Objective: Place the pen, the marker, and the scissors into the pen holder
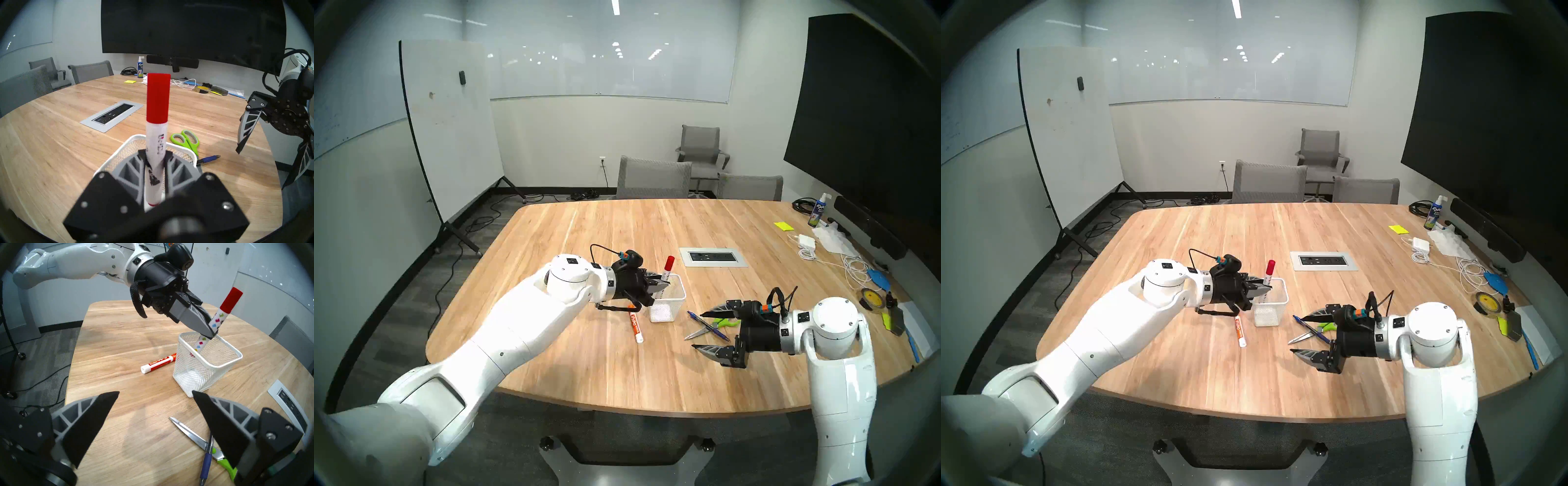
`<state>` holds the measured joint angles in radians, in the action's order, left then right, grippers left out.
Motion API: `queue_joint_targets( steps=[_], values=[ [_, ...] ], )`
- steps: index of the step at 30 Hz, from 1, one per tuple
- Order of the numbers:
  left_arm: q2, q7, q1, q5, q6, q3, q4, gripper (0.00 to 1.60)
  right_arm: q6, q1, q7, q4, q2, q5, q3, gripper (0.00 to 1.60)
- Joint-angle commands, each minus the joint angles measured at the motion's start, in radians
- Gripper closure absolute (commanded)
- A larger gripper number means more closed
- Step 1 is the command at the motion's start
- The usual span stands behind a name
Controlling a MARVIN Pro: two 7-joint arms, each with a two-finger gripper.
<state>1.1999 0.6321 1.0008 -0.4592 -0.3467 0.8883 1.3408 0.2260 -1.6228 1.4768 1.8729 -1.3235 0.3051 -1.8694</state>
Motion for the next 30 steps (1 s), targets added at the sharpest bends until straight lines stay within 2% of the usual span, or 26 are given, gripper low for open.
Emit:
queue_joint_targets(
  steps=[1, 13, 17, 20, 23, 26, 28, 29, 30],
  values=[
    [0.023, 0.006, -0.042, 0.0, -0.003, 0.004, -0.014, 1.6, 0.0, 0.01, 0.002, 0.013, 0.002, -0.004, -0.003, 0.0],
    [0.042, 0.019, -0.061, -0.001, -0.009, -0.001, -0.052, 1.59, 0.0, 0.01, 0.003, 0.013, 0.001, -0.003, -0.003, 0.0],
    [0.043, 0.021, -0.063, 0.0, -0.008, -0.001, -0.054, 1.32, -0.001, 0.01, 0.003, 0.013, 0.001, -0.002, -0.004, 0.0],
    [0.042, 0.02, -0.063, 0.001, -0.009, 0.0, -0.052, 1.32, -0.001, 0.01, 0.003, 0.013, 0.001, -0.002, -0.004, 0.0],
    [0.04, 0.019, -0.06, 0.0, -0.012, 0.002, -0.044, 1.18, -0.001, 0.01, 0.004, 0.013, 0.0, -0.002, -0.004, 0.0],
    [0.038, 0.018, -0.058, -0.001, -0.015, 0.003, -0.038, 1.15, -0.001, 0.01, 0.004, 0.014, 0.0, -0.002, -0.004, 0.0],
    [0.037, 0.018, -0.056, -0.001, -0.017, 0.004, -0.034, 1.07, -0.001, 0.01, 0.004, 0.014, 0.0, -0.001, -0.004, 0.0],
    [0.036, 0.017, -0.056, -0.001, -0.017, 0.004, -0.032, 0.97, -0.001, 0.01, 0.004, 0.014, 0.0, -0.001, -0.004, 0.0],
    [0.035, 0.017, -0.055, -0.002, -0.018, 0.005, -0.03, 0.95, -0.001, 0.011, 0.004, 0.014, 0.0, -0.001, -0.004, 0.0]
  ],
)
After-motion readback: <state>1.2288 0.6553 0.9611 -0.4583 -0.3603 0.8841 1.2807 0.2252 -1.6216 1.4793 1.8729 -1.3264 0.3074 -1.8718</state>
